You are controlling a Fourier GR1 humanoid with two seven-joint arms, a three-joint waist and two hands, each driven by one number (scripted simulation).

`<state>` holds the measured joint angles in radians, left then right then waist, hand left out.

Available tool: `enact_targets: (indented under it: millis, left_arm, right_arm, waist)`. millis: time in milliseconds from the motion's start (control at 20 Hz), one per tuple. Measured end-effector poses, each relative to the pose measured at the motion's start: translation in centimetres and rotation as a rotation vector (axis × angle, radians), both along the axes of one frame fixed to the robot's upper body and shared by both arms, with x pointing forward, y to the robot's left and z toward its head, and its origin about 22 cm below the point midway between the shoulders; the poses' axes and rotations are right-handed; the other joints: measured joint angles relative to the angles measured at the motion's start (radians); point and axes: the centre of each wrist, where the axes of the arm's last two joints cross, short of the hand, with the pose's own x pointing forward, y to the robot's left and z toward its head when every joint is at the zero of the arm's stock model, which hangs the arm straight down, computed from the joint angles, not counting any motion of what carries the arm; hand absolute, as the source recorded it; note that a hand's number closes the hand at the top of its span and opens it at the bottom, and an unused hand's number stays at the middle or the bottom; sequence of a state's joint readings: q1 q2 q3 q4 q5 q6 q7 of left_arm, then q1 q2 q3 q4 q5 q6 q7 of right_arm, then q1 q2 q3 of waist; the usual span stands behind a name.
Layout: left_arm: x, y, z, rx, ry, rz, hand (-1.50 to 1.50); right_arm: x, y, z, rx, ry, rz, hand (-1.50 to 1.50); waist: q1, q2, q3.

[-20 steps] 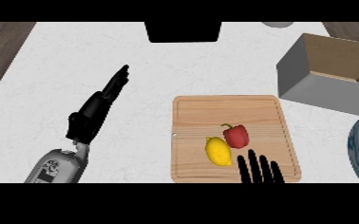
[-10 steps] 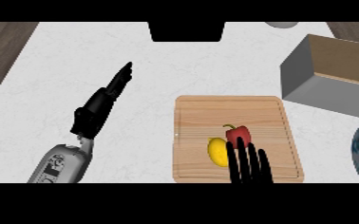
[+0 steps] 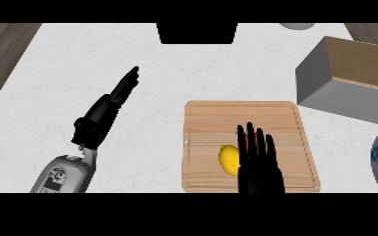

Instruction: Pick the bell pepper from the cutting board and place it in the cardboard box

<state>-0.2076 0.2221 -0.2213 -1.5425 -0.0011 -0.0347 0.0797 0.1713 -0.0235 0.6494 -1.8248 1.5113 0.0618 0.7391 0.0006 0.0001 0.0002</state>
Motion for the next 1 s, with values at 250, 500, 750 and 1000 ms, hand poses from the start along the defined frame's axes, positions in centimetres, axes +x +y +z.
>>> enact_targets:
  millis: [250, 500, 750, 1000]
  left_arm:
    - [0.2, -0.1, -0.5, 0.000, 0.005, 0.002, 0.00]
    - [-0.4, 0.2, -0.3, 0.000, 0.011, 0.001, 0.00]
    - [-0.5, -0.2, 0.4, -0.006, 0.011, 0.001, 0.00]
    - [0.1, 0.1, 0.0, 0.005, 0.007, 0.005, 0.00]
  right_arm:
    - [0.6, -0.6, -0.5, 0.002, -0.025, 0.015, -1.50]
    - [1.5, -0.7, -1.0, -0.016, -0.016, 0.013, -1.50]
    - [2.4, -0.4, -2.0, -0.024, 0.021, 0.011, -1.50]
    - [2.6, -0.8, -3.1, -0.023, 0.053, -0.002, -1.50]
  waist:
    - [-0.002, 0.000, 0.000]
    - [-0.001, -0.001, 0.000]
    - [-0.001, -0.001, 0.000]
    - [-0.002, -0.003, -0.002]
